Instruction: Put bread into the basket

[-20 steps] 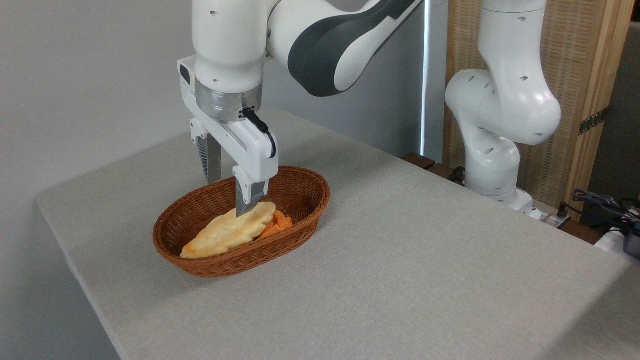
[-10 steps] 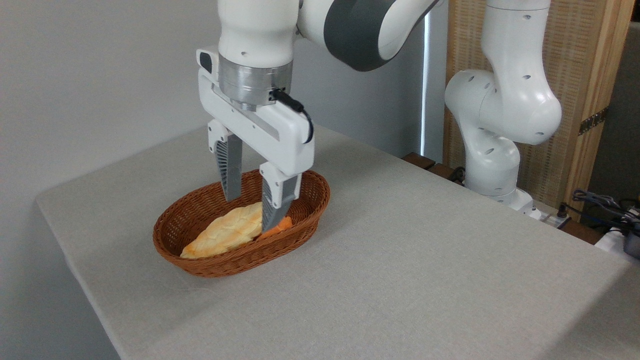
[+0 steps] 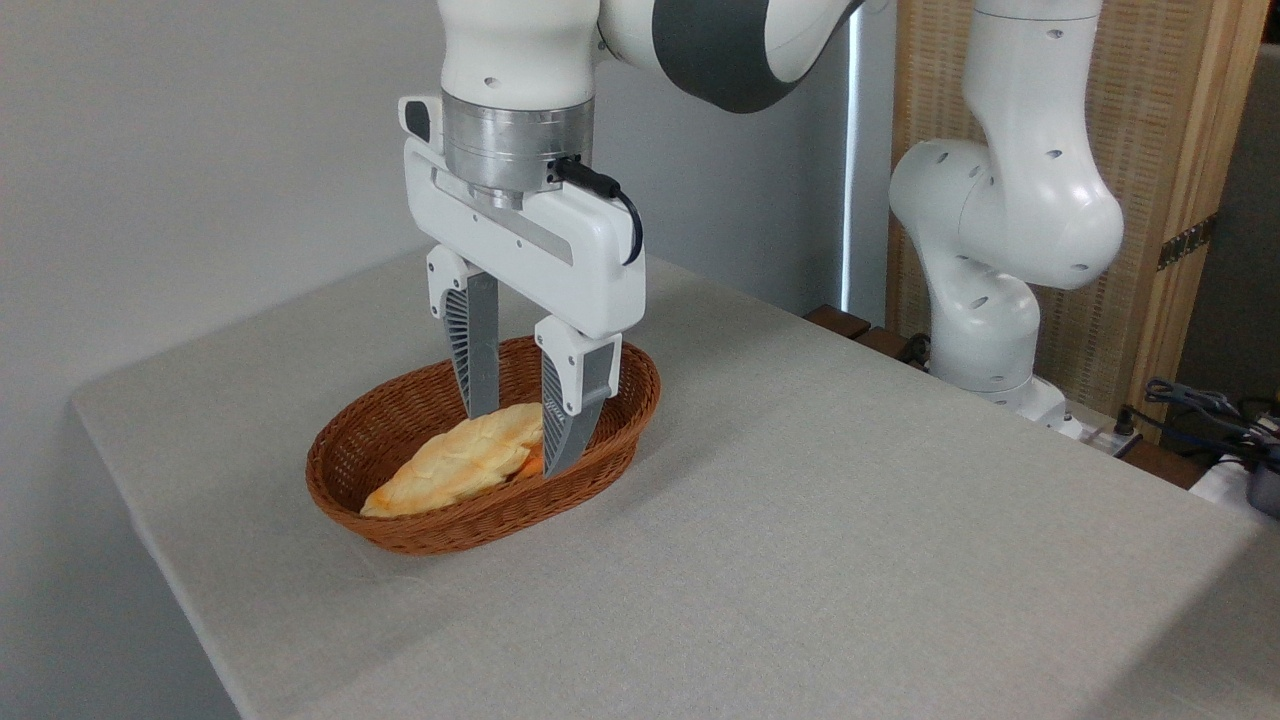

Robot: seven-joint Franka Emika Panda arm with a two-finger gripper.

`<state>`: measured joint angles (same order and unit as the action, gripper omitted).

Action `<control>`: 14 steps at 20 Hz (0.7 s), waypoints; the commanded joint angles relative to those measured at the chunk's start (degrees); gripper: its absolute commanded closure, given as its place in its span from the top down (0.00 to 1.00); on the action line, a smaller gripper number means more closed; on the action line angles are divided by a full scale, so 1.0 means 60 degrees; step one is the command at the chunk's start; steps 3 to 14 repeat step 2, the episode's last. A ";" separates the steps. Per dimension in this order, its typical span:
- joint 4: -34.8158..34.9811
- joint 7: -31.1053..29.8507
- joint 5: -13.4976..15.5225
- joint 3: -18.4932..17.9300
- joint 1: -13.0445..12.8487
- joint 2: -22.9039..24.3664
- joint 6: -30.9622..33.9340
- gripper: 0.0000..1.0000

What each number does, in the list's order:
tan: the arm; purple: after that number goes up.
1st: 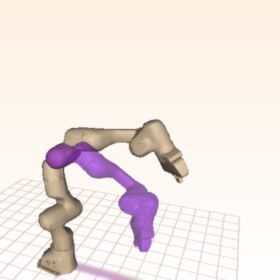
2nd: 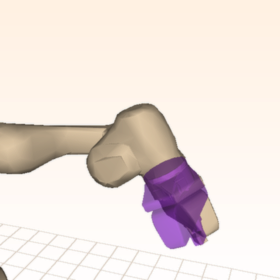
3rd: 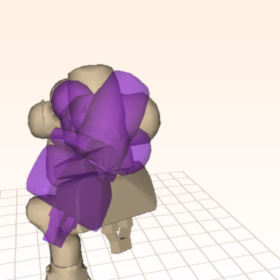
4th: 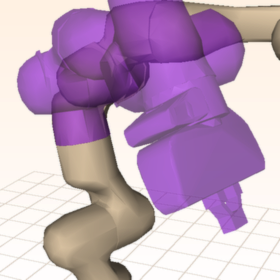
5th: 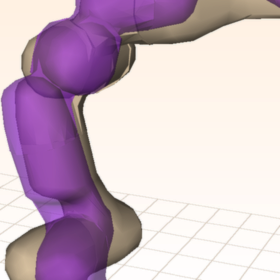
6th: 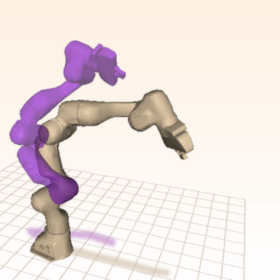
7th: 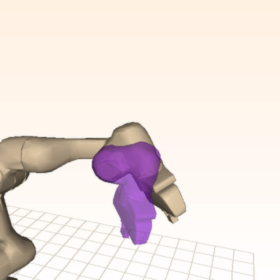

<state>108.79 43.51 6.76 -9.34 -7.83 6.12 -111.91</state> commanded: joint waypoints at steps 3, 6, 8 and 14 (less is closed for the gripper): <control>-0.0128 -0.0133 -0.0174 -0.0069 -0.0058 0.0049 0.0267 1.00; -0.0128 -0.0133 -0.0174 -0.0069 -0.0058 0.0049 0.0267 1.00; -0.0128 -0.0133 -0.0174 -0.0069 -0.0058 0.0049 0.0267 1.00; -0.0128 -0.0133 -0.0174 -0.0069 -0.0058 0.0049 0.0267 1.00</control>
